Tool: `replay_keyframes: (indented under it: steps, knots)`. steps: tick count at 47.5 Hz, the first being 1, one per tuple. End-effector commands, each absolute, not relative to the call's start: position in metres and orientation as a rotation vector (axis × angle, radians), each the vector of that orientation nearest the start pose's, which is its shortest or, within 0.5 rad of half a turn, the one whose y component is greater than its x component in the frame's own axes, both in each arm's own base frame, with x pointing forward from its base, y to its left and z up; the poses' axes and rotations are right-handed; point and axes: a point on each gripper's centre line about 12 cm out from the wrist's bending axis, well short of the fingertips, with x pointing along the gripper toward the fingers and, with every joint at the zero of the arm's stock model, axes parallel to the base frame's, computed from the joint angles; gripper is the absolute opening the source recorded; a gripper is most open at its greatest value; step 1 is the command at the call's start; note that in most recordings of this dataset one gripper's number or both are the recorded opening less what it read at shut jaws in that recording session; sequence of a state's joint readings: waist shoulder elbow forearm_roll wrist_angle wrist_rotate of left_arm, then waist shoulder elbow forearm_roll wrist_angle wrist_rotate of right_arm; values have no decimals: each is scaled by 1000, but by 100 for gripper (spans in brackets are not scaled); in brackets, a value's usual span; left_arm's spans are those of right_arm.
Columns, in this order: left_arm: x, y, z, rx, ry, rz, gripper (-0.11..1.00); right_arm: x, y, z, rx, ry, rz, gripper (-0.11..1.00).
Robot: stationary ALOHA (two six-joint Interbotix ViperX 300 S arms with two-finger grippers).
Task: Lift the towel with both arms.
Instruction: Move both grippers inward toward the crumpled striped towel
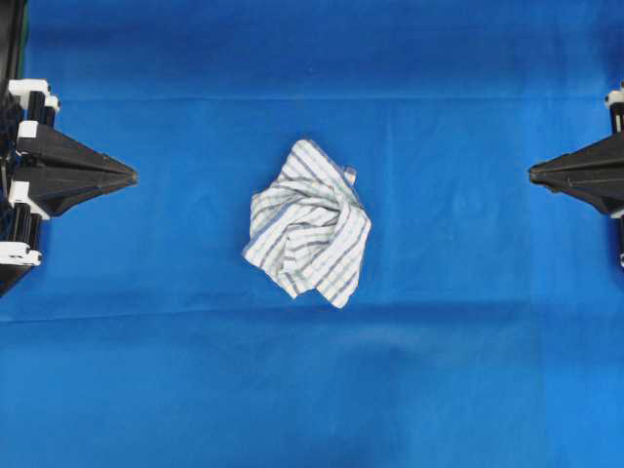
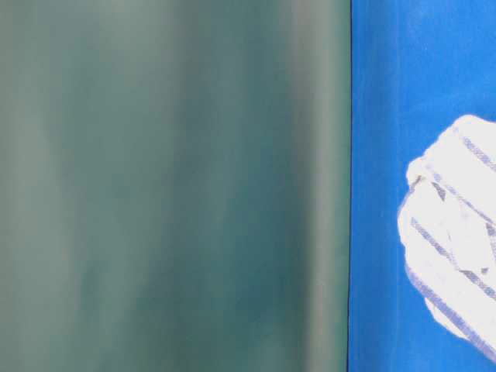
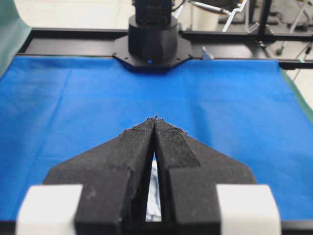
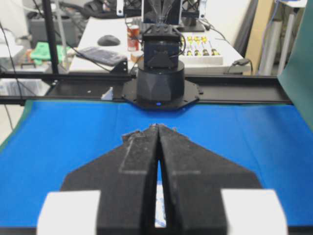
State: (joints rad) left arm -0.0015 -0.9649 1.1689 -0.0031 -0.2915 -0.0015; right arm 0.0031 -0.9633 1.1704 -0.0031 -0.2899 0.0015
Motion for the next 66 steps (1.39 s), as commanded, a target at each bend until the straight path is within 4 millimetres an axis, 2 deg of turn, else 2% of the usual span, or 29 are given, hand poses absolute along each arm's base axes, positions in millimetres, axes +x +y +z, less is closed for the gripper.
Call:
replay_keyframes:
  steps: [1, 12, 28, 31, 36, 39, 43, 45, 47, 49, 54, 66]
  knots:
    - [202, 1, 300, -21, -83, 4, 0, 201, -1, 302, 3, -101, -6, 0]
    - [214, 0, 307, -7, -52, 0, 0, 213, -1, 311, 8, -35, -3, 0]
    - [260, -7, 303, -9, 137, -23, 1, 252, 5, 307, 5, 143, 18, 0]
    - [268, -10, 298, -7, 167, -35, 8, 261, 7, 303, 5, 180, 27, 1]
    - [280, -15, 287, -6, 229, -52, 37, 277, 11, 289, 4, 252, 40, 3]
    - [285, -17, 281, -4, 264, -56, 56, 289, 13, 276, 3, 319, 44, 18]
    - [292, -18, 273, -5, 312, -57, 80, 304, 17, 260, -1, 407, 52, 45]
    - [297, -19, 266, -4, 339, -60, 88, 311, 20, 253, -5, 451, 60, 56]
    - [301, -20, 260, -3, 361, -63, 90, 319, 22, 245, -10, 497, 66, 64]
    - [306, -22, 251, -1, 390, -67, 90, 329, 24, 235, -13, 548, 70, 68]
    - [318, -27, 228, -4, 465, -78, 91, 346, 28, 214, -18, 632, 75, 64]
    - [351, -34, 168, 0, 641, -82, 91, 376, 37, 166, -14, 749, 84, 64]
